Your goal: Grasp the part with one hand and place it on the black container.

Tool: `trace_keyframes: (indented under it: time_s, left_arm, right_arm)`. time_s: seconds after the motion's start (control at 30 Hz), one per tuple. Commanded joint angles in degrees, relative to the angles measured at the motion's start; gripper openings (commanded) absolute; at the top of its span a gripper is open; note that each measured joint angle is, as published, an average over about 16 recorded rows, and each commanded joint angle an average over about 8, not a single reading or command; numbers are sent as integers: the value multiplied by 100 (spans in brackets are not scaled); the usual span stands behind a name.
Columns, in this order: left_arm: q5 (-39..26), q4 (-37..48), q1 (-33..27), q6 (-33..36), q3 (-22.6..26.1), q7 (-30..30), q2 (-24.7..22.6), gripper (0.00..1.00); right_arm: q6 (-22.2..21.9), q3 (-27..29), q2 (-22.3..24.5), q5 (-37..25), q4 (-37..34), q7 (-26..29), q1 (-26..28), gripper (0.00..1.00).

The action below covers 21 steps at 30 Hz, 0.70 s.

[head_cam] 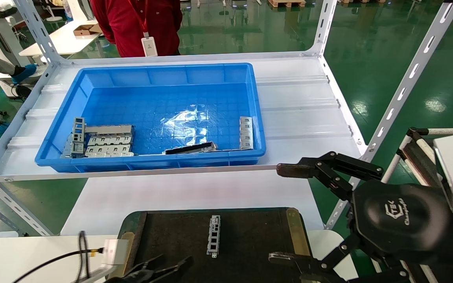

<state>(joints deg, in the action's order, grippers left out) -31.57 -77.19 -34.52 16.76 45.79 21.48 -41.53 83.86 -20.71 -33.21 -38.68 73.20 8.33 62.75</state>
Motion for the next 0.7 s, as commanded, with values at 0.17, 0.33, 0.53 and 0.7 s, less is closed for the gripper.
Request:
trace_keyframes:
  time_s: [0.17, 0.33, 0.53, 0.7]
  left_arm:
    - [151, 27, 286, 550, -413, -286, 361, 100]
    - [238, 40, 426, 870, -618, -470, 578, 100]
    - [364, 40, 524, 1114, -798, -570, 768, 100]
    - [415, 36, 565, 1210, -877, -627, 839, 100]
  right_arm:
    - [0, -1, 0, 0, 0, 0, 0, 100]
    - [0, -1, 0, 1, 0, 0, 0, 100]
    - [-1, -1, 1, 1, 0, -1, 0, 100]
    - [-1, -2, 1, 1, 0, -1, 0, 100]
